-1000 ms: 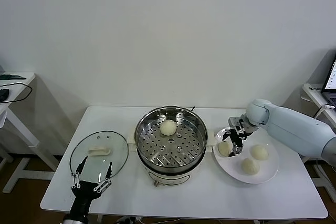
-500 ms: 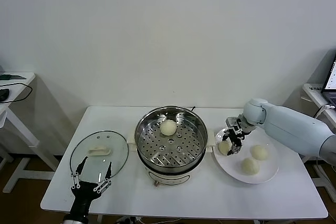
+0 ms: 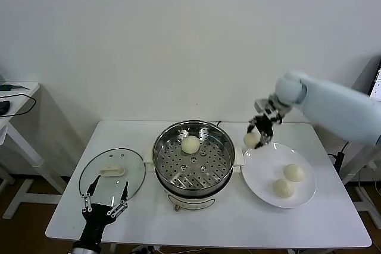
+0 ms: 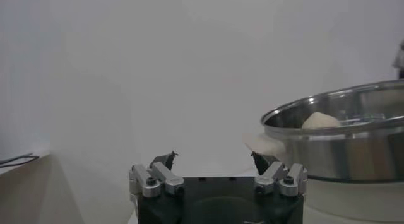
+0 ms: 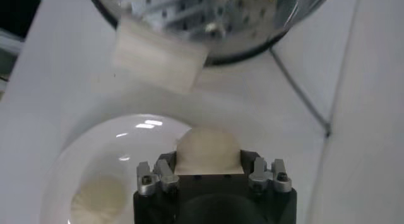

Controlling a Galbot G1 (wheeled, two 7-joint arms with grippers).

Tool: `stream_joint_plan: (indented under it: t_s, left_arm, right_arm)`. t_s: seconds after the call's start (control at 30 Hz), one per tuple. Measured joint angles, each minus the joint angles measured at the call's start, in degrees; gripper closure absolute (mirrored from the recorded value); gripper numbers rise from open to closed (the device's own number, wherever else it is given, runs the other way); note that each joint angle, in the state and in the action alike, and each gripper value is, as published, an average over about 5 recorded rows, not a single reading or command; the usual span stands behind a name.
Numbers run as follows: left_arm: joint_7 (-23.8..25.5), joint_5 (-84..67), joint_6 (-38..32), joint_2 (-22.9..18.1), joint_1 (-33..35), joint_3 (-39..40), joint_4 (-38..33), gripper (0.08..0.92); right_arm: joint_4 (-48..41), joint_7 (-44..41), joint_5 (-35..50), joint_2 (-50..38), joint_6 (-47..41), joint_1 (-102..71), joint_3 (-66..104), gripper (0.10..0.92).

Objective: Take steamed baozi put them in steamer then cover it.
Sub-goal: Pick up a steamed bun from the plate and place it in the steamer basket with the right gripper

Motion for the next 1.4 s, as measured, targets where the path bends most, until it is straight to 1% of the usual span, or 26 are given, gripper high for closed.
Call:
stream_joint_plan:
  t_s: [0.27, 0.6, 1.03, 1.4]
  left_arm:
    - [-0.08, 0.0, -0.02, -0.26, -0.22, 0.32, -0.01, 0.177]
    - [-0.25, 0.01, -0.17, -0.13, -0.61, 0.54, 0.24, 0.177]
    - [-0.48, 0.01, -0.45, 0.25, -0.6, 0.48, 0.49, 0.177]
    - [-0.62, -0.01, -0.59, 0.21, -0.89, 0.38, 0.88, 0.177]
  right_arm:
    - [5.31, 0.24, 7.59, 6.52, -3.04, 7.02, -5.03, 0.358]
    - [7.83, 6.3, 14.85, 15.9, -8.35, 8.23, -10.39, 0.364]
    - [6.74, 14.12, 17.44, 25.09, -13.0, 5.32, -14.71, 0.364]
    - [5.52, 17.21, 17.96, 28.35, -14.59, 2.73, -15.96, 0.36]
